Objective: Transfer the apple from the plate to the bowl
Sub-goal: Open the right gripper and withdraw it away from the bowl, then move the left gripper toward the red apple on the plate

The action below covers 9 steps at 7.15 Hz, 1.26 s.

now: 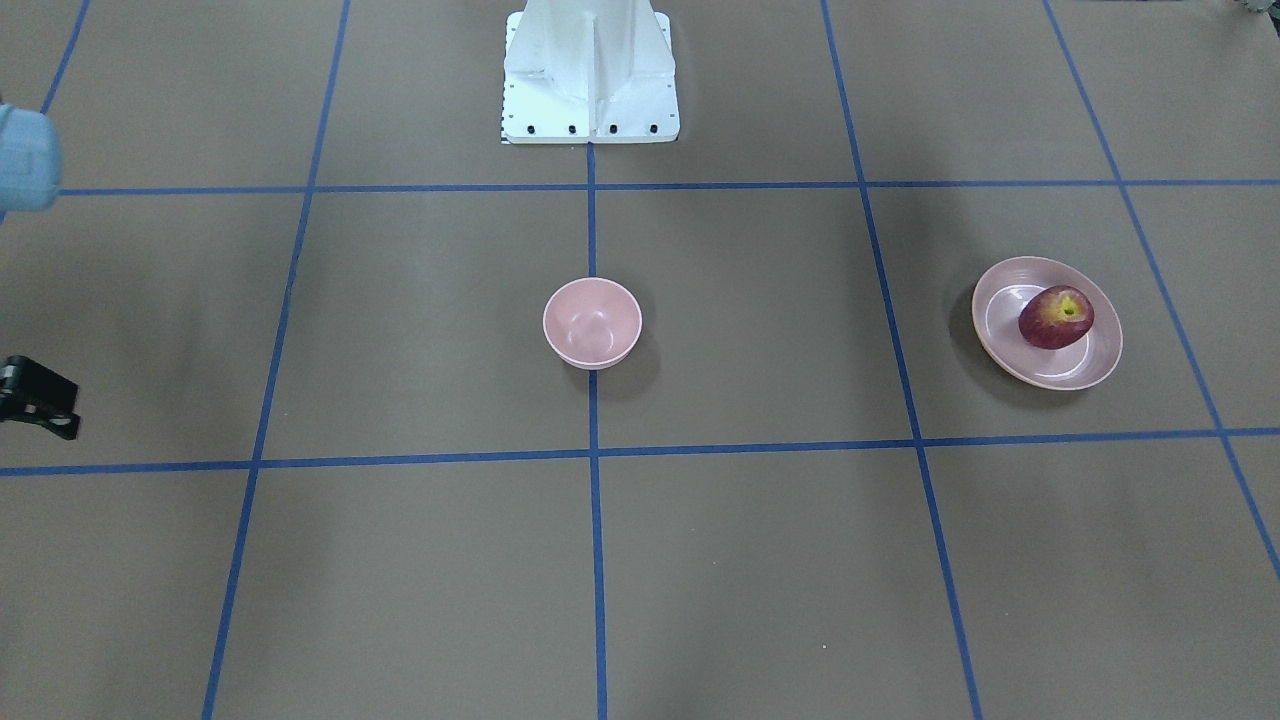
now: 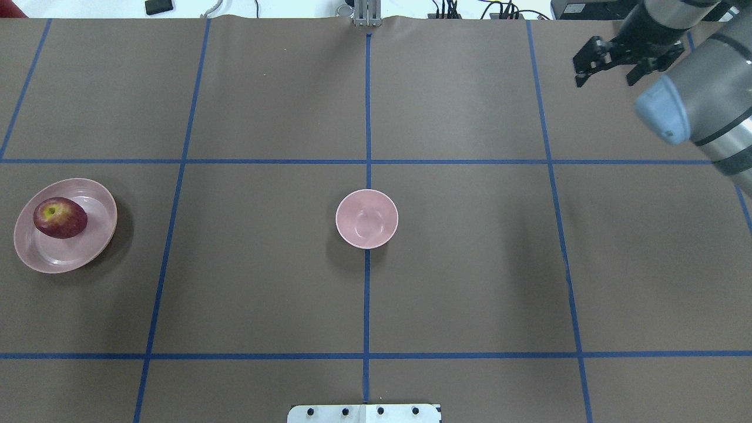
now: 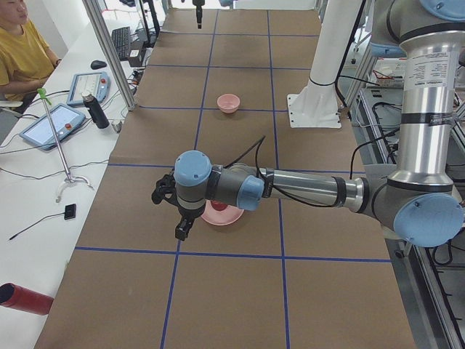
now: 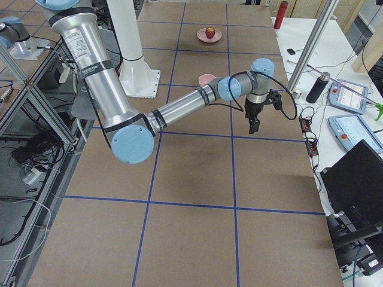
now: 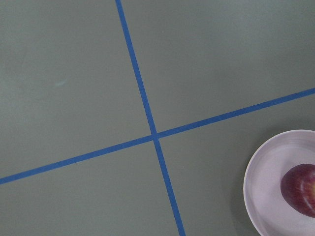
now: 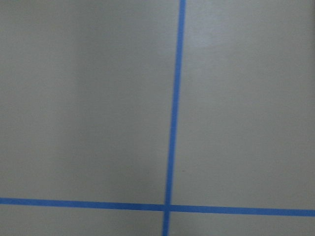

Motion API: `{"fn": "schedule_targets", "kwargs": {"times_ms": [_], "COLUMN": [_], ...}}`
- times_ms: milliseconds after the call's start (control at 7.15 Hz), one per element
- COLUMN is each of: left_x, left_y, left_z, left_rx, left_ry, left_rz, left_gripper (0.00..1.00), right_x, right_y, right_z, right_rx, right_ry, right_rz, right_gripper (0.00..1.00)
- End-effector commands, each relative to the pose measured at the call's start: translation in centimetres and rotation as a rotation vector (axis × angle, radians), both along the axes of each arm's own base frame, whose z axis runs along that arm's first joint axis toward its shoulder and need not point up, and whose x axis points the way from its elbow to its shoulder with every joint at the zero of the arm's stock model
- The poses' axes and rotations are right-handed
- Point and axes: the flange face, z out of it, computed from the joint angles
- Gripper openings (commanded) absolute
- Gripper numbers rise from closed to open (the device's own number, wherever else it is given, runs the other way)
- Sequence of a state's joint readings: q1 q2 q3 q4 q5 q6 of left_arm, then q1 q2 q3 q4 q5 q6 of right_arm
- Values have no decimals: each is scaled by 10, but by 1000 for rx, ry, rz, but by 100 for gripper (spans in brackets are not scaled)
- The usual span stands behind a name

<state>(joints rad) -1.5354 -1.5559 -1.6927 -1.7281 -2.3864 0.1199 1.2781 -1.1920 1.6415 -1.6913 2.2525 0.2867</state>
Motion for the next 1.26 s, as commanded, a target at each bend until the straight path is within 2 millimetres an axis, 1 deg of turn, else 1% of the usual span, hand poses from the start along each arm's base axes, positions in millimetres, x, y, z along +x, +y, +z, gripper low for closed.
{"fn": "schedule_targets", "kwargs": {"times_ms": [0, 140, 280, 420, 559, 699, 839, 1119], "left_x": [41, 77, 115, 142, 167, 196, 213, 233], "left_y": [-3, -2, 2, 9, 18, 26, 30, 37], "left_z": [-16, -24, -28, -26, -25, -27, -24, -24], "left_rx": [-48, -57, -80, -109, -94, -104, -97, -106], "left_ry": [46, 76, 91, 92, 75, 68, 39, 36], "left_rz": [-52, -61, -43, -37, -71, -95, -99, -70], "left_gripper": [99, 99, 99, 99, 99, 99, 99, 99], "right_x": [119, 157, 175, 178, 178, 178, 178, 178], "right_y": [44, 73, 99, 113, 115, 115, 117, 117], "right_z": [103, 144, 173, 185, 188, 188, 191, 192], "right_rx": [64, 77, 64, 40, 36, 36, 30, 26], "right_ry": [44, 44, 21, 9, 10, 9, 10, 11], "right_rz": [-97, -132, -143, -135, -135, -135, -134, -132], "right_gripper": [100, 100, 100, 100, 100, 100, 100, 100]}}
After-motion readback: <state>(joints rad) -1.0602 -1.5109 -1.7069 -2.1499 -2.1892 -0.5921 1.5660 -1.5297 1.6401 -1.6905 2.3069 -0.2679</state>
